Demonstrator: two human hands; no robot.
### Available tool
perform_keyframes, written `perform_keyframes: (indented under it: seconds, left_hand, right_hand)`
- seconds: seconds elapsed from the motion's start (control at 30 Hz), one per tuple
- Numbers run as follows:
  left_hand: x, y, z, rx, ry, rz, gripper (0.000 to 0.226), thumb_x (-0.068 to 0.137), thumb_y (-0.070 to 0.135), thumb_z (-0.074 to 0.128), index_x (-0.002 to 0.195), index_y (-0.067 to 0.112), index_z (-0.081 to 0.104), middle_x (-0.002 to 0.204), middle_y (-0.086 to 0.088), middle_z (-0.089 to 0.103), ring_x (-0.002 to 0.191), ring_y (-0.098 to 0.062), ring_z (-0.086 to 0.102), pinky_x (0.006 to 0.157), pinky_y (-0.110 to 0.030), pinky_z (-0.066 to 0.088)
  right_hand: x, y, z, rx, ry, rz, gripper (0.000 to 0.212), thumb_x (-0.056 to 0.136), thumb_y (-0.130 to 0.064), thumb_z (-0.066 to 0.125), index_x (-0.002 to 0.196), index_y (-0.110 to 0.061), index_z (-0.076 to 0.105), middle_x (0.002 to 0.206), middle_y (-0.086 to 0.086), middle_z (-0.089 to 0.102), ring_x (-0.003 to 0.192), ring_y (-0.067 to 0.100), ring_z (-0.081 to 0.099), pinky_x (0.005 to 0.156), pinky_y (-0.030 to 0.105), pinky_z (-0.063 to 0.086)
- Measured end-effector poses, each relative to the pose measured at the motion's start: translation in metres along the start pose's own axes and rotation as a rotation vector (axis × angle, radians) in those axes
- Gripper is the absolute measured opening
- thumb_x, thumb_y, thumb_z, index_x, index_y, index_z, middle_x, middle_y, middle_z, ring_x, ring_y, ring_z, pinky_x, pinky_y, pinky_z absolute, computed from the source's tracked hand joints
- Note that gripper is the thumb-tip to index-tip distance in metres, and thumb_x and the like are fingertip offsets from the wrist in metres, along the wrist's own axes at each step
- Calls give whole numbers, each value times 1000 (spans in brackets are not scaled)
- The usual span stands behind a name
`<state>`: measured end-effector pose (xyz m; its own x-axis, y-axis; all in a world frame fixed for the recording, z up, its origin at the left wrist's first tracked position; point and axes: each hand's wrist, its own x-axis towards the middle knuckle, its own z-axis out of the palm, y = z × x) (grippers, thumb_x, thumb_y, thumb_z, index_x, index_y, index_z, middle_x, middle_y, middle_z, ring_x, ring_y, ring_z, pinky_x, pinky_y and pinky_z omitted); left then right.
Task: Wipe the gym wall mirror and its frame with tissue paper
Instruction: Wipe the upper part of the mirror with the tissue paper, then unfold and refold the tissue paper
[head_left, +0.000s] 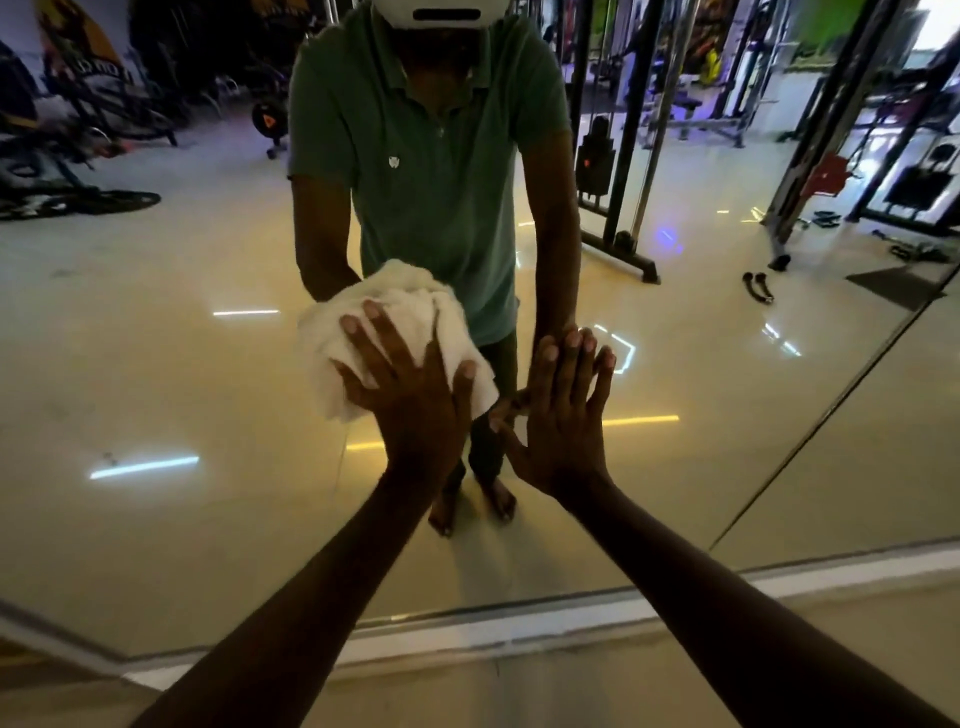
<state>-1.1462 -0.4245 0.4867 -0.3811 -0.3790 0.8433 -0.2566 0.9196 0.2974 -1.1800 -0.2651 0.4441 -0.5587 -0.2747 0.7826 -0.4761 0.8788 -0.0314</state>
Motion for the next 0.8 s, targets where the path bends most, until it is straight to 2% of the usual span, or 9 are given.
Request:
perform_keyframes:
  seconds: [0.1,0.2,0.27,0.37,0.43,0.5,0.57,0.67,0.8]
  left_hand:
    - [-10,6,11,14,44,373,89,101,61,56,162,8,17,164,-21,22,153,-42,18,126,-60,11]
    - [-5,-41,12,63,47,679,81,100,51,65,162,18,24,171,-14,14,156,-38,19,125,-60,19]
    - [-11,-85,3,31,-56,606,90,101,49,64,166,19,9,173,-12,0,159,-37,7,125,-62,12]
    - [-17,-112,-8,63,-32,148,94,103,59,49,164,10,-3,170,-21,6,156,-45,11,123,-61,11]
    - [-15,-82,-5,-38,-10,-184,95,101,67,38,161,3,1,166,-30,16,152,-51,18,126,-52,2]
    - [-19,-35,0,-90,-22,-305,97,99,67,39,159,-3,10,164,-36,15,153,-52,12,127,-43,-10]
    - [-38,6,7,-71,-115,-122,91,100,63,43,160,0,17,164,-35,11,154,-48,1,126,-48,-14]
    - [-53,26,17,18,-179,95,81,104,64,40,161,7,29,164,-28,12,153,-48,7,125,-58,-11]
    - [-38,-16,7,171,-39,403,76,107,42,51,165,16,9,167,-22,13,152,-44,14,125,-62,3]
  right_hand:
    - [-2,10,-2,-1,13,-61,110,98,-68,50,164,-5,-11,170,23,1,160,39,-11,129,59,-2]
    - [-9,33,-2,-33,-36,-160,114,95,-64,60,165,-11,-14,171,18,-4,160,36,-9,130,55,-3]
    - [-15,40,1,-32,-57,-166,114,94,-64,61,166,-11,-11,171,20,-2,161,37,-3,129,55,-3]
    - [-20,35,9,-5,-55,-134,107,96,-62,60,166,-9,-2,171,23,7,160,42,7,129,58,0]
    - [-20,33,13,8,-39,-119,101,97,-60,59,164,-6,7,170,23,8,160,42,8,129,58,0]
    - [-21,34,15,9,-32,-114,97,97,-61,56,163,-5,11,171,21,2,161,40,2,129,56,-4]
    - [-20,33,14,18,-30,-120,95,99,-63,51,162,-4,14,171,20,-1,161,38,-3,129,55,-7]
    - [-20,32,11,10,-57,-132,92,100,-66,44,162,-1,21,171,24,5,161,38,-4,129,55,-6]
    - [-23,28,-11,-45,-112,-140,89,99,-52,56,164,-3,18,172,22,9,161,39,3,129,58,-1]
